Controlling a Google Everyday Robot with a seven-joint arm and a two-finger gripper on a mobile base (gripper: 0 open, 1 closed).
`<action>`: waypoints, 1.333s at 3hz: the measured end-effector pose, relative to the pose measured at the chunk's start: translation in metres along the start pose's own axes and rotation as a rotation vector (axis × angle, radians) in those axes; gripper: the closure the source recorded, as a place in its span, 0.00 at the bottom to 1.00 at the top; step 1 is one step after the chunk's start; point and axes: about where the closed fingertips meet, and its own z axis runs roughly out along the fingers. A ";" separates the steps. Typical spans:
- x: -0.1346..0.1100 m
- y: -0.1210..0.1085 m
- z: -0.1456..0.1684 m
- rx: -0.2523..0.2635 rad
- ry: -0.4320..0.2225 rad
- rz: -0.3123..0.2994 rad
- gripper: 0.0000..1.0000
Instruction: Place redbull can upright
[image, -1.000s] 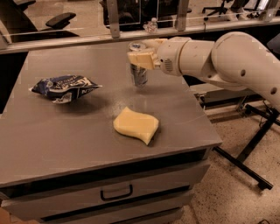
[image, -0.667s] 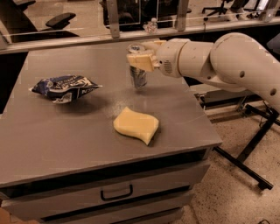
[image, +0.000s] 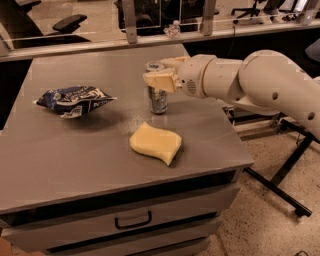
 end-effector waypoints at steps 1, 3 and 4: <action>0.005 -0.001 -0.002 0.010 0.001 0.003 0.00; 0.014 -0.002 -0.025 0.094 0.047 0.047 0.00; 0.014 -0.001 -0.059 0.199 0.119 0.071 0.00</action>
Offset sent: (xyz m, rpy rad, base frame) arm -0.0094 -0.0193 -0.0097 0.0098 0.0284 -0.0933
